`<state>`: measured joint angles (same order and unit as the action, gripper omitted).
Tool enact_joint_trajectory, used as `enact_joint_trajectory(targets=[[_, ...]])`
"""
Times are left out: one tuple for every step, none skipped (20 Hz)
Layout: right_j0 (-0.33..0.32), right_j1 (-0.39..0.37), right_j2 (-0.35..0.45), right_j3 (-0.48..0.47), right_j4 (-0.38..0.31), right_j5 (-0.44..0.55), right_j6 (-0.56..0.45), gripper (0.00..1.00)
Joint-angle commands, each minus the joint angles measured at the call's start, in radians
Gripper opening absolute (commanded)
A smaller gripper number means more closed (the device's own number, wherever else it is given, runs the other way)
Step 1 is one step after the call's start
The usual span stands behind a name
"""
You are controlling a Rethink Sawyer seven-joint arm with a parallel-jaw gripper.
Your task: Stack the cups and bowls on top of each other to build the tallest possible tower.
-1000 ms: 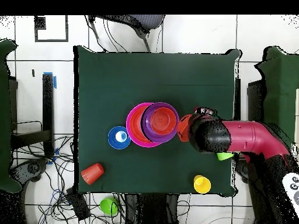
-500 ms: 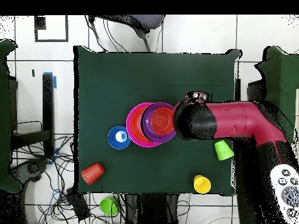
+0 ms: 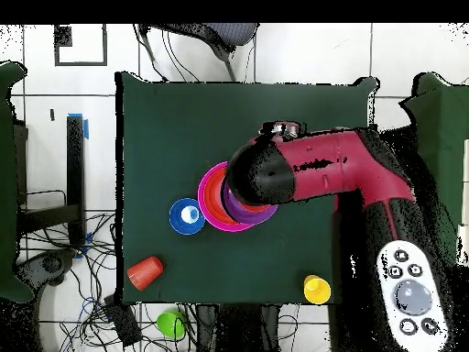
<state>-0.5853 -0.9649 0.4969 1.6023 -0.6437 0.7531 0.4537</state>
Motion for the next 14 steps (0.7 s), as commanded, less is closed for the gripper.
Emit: enact_joint_trajectory(targets=[[0.082, 0.063, -0.071, -0.044, -0.105, 0.157, 0.083, 0.00], [0.105, 0.087, -0.084, -0.056, -0.118, 0.169, 0.102, 0.00], [0.115, 0.098, -0.091, -0.065, -0.125, 0.175, 0.106, 0.00], [0.133, 0.116, -0.104, -0.079, -0.136, 0.189, 0.112, 0.00], [0.141, 0.123, -0.111, -0.086, -0.141, 0.201, 0.106, 0.00], [0.154, 0.132, -0.120, -0.094, -0.148, 0.214, 0.105, 0.00], [0.167, 0.141, -0.129, -0.103, -0.155, 0.226, 0.104, 0.00], [0.182, 0.149, -0.141, -0.109, -0.170, 0.238, 0.102, 0.00], [0.191, 0.156, -0.150, -0.115, -0.177, 0.239, 0.102, 0.00], [0.203, 0.164, -0.162, -0.121, -0.194, 0.248, 0.097, 0.00], [0.210, 0.170, -0.169, -0.126, -0.199, 0.248, 0.100, 0.00], [0.222, 0.181, -0.180, -0.134, -0.210, 0.249, 0.117, 0.00], [0.226, 0.186, -0.186, -0.138, -0.208, 0.238, 0.136, 0.00], [0.232, 0.196, -0.193, -0.145, -0.205, 0.234, 0.152, 0.00]])
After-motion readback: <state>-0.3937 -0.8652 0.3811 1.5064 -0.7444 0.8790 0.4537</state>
